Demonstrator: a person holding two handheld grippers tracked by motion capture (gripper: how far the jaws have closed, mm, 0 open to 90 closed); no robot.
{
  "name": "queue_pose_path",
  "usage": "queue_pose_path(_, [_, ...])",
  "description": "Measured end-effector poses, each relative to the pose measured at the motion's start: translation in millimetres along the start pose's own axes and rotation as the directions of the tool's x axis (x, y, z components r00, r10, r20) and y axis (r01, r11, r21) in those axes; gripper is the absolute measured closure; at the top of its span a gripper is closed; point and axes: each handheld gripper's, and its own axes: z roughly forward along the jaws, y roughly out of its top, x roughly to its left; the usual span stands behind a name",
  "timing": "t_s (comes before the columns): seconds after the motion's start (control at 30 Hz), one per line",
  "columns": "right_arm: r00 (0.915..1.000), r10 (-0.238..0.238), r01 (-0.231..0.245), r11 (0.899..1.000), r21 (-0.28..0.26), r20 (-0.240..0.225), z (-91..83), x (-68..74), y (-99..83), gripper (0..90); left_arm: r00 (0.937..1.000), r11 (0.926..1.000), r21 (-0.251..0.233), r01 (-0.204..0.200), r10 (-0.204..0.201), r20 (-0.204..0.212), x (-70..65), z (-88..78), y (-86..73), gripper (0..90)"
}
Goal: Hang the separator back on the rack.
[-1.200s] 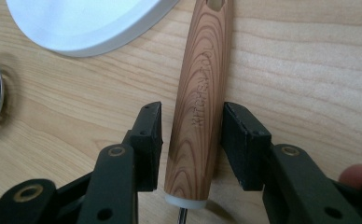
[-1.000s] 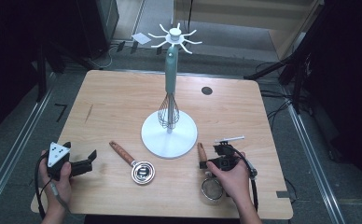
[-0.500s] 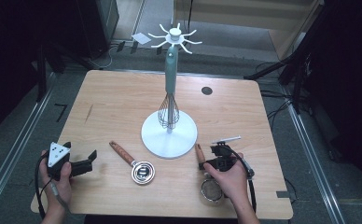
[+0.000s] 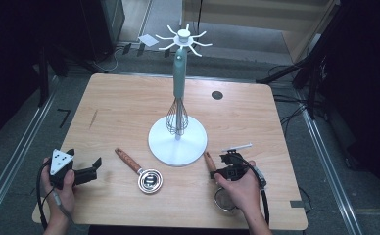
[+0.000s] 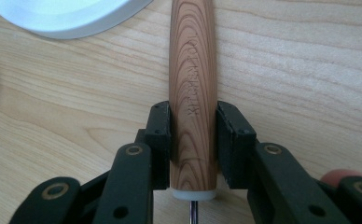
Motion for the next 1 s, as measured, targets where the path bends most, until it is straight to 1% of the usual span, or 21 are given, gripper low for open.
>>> queue_pose_path(0.07, [1.0,-0.002,0.002,1.0,-0.007,-0.004,-0.4,-1.5,-0.2,70.3,1.0,1.0,-0.002,0.002,-0.002,0.0,0.1,0.1,0.0,0.0])
queue_pose_path(0.1, [1.0,-0.002,0.002,1.0,-0.024,0.0,-2.3,-2.3,-0.2,70.3,1.0,1.0,-0.002,0.002,-0.002,0.0,0.1,0.1,0.0,0.0])
queue_pose_path(0.13, [1.0,-0.002,0.002,1.0,-0.024,0.0,-2.3,-2.3,-0.2,70.3,1.0,1.0,-0.002,0.003,-0.003,0.0,0.1,0.1,0.0,0.0])
queue_pose_path(0.2, [1.0,-0.001,0.001,0.999,-0.042,-0.002,-4.5,-3.0,-0.2,70.3,1.0,1.0,-0.004,0.004,-0.004,0.0,0.1,0.1,-0.1,0.0])
queue_pose_path(0.3, [1.0,-0.006,0.006,0.997,-0.079,-0.002,-8.9,-3.3,-0.4,70.3,1.0,1.0,-0.003,0.004,-0.004,0.0,0.1,0.1,-0.1,0.0])
queue_pose_path(0.33, [0.9999,-0.013,0.012,0.995,-0.096,-0.007,-10.6,-3.8,-0.6,70.3,1.0,1.0,-0.003,0.004,-0.004,0.0,0.1,0.1,-0.1,0.0])
queue_pose_path(0.37, [0.9999,-0.009,0.009,0.994,-0.113,-0.008,-12.4,-3.9,-0.5,70.2,1.0,1.0,-0.003,0.004,-0.004,0.0,0.1,0.2,-0.1,0.0])
queue_pose_path(0.4, [0.9998,-0.018,0.017,0.99,-0.138,-0.009,-14.5,-3.7,-0.7,70.2,1.0,1.0,-0.003,0.004,-0.004,0.0,0.1,0.2,-0.1,0.0])
queue_pose_path(0.43, [0.9996,-0.024,0.021,0.988,-0.151,-0.015,-15.8,-3.1,-0.8,70.2,1.0,1.0,-0.002,0.004,-0.004,0.0,0.1,0.2,-0.1,0.0])
queue_pose_path(0.47, [0.999,-0.04,0.036,0.985,-0.169,-0.022,-17.2,-2.9,-1.0,70.2,1.0,1.0,-0.003,0.004,-0.004,0.0,0.1,0.2,-0.1,0.0])
queue_pose_path(0.5, [0.998,-0.057,0.05,0.978,-0.203,-0.027,-20.7,0.0,-1.7,70.2,1.0,1.0,-0.002,0.004,-0.004,0.0,0.2,0.2,-0.1,0.0])
queue_pose_path(0.53, [0.998,-0.057,0.05,0.978,-0.203,-0.027,-20.7,0.0,-1.7,70.2,1.0,1.0,-0.002,0.004,-0.004,0.0,0.1,0.2,-0.1,0.0])
queue_pose_path(0.57, [0.9981,-0.057,0.05,0.973,-0.225,-0.025,-22.4,1.1,-2.1,70.2,1.0,1.0,-0.002,0.004,-0.004,0.0,0.1,0.2,-0.1,0.0])
queue_pose_path(0.6, [0.9981,-0.057,0.05,0.973,-0.225,-0.025,-22.4,1.1,-2.1,70.2,1.0,1.0,-0.002,0.003,-0.003,0.0,0.2,0.1,0.0,0.0])
queue_pose_path(0.63, [0.9981,-0.059,0.052,0.97,-0.236,-0.021,-23.2,1.2,-2.4,70.2,1.0,1.0,-0.003,0.003,-0.003,0.0,0.1,0.2,-0.1,0.0])
queue_pose_path(0.77, [0.9971,-0.067,0.055,0.961,-0.272,-0.035,-25.7,0.6,-3.3,70.2,1.0,1.0,-0.003,0.005,-0.005,0.0,0.1,0.1,-0.1,0.0])
queue_pose_path(0.8, [0.9961,-0.079,0.066,0.957,-0.282,-0.037,-26.5,0.6,-3.5,70.2,1.0,1.0,-0.003,0.005,-0.005,0.0,0.1,0.2,-0.1,0.0])
queue_pose_path(0.87, [0.9958,-0.085,0.07,0.949,-0.308,-0.035,-29.0,1.9,-4.1,70.2,1.0,1.0,-0.005,0.004,-0.004,0.001,0.1,0.1,-0.1,0.0])
queue_pose_path(0.9, [0.994,-0.102,0.082,0.936,-0.343,-0.04,-31.5,3.2,-4.6,70.2,1.0,1.0,-0.005,0.003,-0.003,0.002,0.1,0.0,-0.1,0.0])
queue_pose_path(0.93, [0.994,-0.102,0.082,0.936,-0.343,-0.04,-31.5,3.2,-4.6,70.2,1.0,1.0,-0.006,0.003,-0.003,0.003,0.1,0.0,-0.1,0.0])
queue_pose_path(1.0, [0.9928,-0.111,0.087,0.924,-0.372,-0.045,-34.2,4.5,-5.2,70.2,1.0,1.0,-0.005,0.003,-0.003,0.002,0.1,-0.1,-0.1,0.0])
